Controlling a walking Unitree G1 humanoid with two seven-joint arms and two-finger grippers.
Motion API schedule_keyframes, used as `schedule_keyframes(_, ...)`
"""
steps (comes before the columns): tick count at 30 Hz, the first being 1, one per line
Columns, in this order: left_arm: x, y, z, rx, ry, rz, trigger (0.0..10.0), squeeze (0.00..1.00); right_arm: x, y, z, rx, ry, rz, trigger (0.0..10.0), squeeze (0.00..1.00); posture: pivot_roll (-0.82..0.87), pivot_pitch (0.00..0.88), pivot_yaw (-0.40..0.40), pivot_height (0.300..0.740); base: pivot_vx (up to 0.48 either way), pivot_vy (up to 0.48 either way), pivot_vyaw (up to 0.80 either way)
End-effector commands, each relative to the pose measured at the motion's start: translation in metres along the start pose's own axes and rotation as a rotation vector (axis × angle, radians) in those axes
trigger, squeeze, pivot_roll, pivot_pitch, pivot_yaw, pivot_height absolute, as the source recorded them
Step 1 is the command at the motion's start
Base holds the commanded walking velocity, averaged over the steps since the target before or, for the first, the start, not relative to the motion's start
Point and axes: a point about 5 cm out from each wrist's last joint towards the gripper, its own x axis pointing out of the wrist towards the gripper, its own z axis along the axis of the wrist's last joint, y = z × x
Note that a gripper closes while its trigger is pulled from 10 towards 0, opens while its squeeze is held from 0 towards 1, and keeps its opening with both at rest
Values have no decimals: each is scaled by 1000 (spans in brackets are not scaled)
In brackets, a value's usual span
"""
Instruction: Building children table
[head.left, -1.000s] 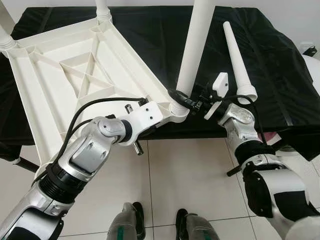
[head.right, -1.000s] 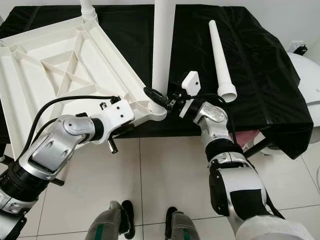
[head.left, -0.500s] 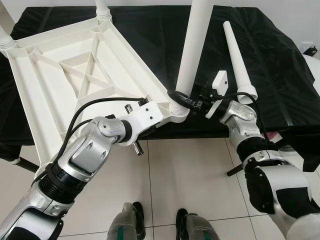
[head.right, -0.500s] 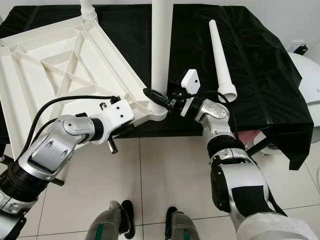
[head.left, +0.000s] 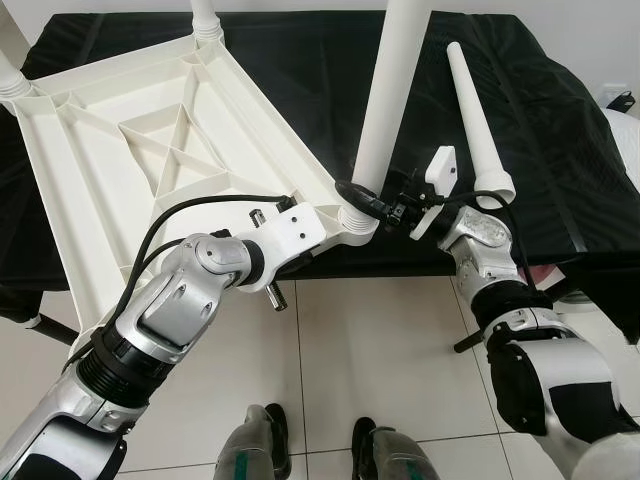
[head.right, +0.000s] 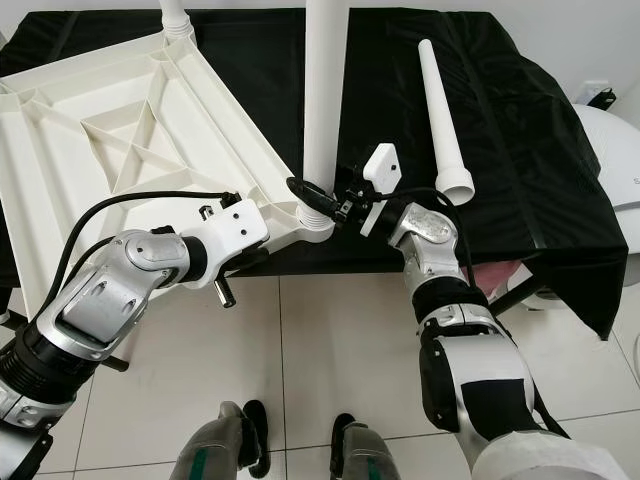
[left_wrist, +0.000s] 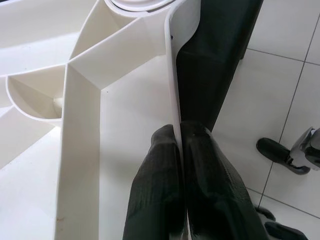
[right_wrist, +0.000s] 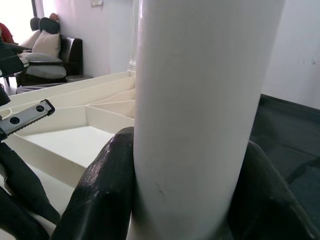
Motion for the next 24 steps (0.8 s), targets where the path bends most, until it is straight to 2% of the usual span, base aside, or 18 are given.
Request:
schedule_keyframes(1,-10,4,19,71,-77,53,10000,0,-14,9,-26,101,85,-33,10000,0,-8,207,-11,740,0,0,0)
schedule_keyframes(7,-9,3,20,73,-81,50,10000,0,-16,7,-27,98,83,-95,10000,0,-12,197,-9,740,0,0,0)
schedule_keyframes(24,-8,2,21,75,-86,49,10000,0,-20,13,-30,95,75,-147,10000,0,-13,180,-15,740,0,0,0)
